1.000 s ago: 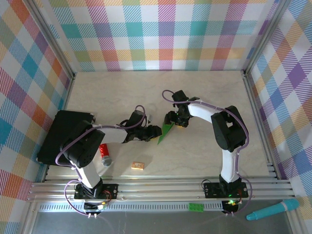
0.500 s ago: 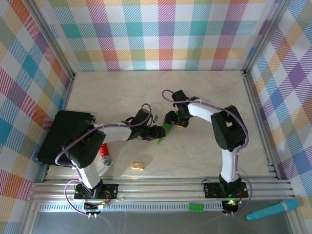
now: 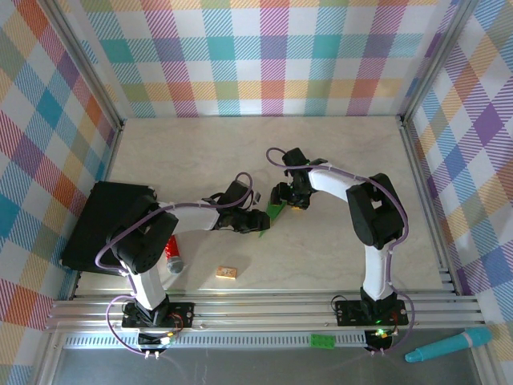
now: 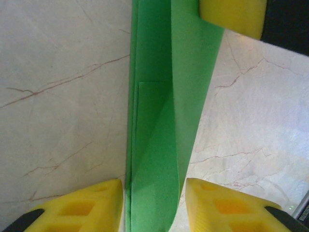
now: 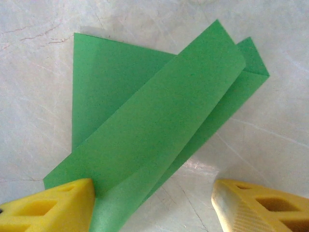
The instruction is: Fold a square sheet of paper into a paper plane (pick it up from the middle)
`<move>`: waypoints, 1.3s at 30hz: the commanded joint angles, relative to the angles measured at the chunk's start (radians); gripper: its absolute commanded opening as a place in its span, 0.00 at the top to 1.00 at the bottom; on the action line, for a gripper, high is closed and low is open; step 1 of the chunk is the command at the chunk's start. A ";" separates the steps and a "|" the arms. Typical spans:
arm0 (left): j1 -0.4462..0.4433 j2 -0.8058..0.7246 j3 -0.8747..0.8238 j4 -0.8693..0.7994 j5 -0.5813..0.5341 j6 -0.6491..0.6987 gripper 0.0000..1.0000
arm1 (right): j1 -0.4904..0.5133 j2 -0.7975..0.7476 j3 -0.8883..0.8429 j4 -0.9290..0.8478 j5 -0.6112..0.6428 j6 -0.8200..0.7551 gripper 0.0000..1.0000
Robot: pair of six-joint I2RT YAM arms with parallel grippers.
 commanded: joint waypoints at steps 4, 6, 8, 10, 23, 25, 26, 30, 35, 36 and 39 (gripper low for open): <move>-0.006 0.039 0.003 -0.035 0.002 0.016 0.67 | 0.003 0.129 -0.051 0.059 0.067 0.005 0.32; -0.002 0.041 0.003 -0.034 0.004 0.010 0.70 | 0.001 0.131 -0.051 0.058 0.071 0.006 0.32; 0.002 0.043 0.000 -0.027 0.010 0.000 0.71 | 0.002 0.132 -0.051 0.055 0.075 0.006 0.32; 0.005 0.042 -0.002 -0.020 0.016 -0.008 0.72 | 0.001 0.131 -0.054 0.055 0.079 0.005 0.33; 0.030 0.042 -0.002 -0.004 0.027 -0.057 0.77 | -0.001 0.121 -0.069 0.059 0.081 0.008 0.38; 0.032 0.044 0.002 -0.006 0.026 -0.058 0.77 | -0.001 0.117 -0.073 0.063 0.078 0.013 0.38; 0.032 0.047 0.001 -0.006 0.028 -0.059 0.77 | -0.001 0.115 -0.077 0.068 0.073 0.014 0.39; 0.032 0.057 0.007 -0.021 0.022 -0.060 0.78 | -0.005 0.107 -0.085 0.081 0.065 0.016 0.41; 0.032 0.071 0.021 -0.055 0.007 -0.055 0.79 | -0.008 0.101 -0.090 0.092 0.047 0.017 0.43; 0.032 0.073 0.023 -0.058 0.005 -0.055 0.79 | -0.009 0.098 -0.090 0.095 0.038 0.017 0.43; 0.032 0.080 0.028 -0.077 0.002 -0.049 0.79 | -0.014 0.062 -0.092 0.110 0.002 0.021 0.43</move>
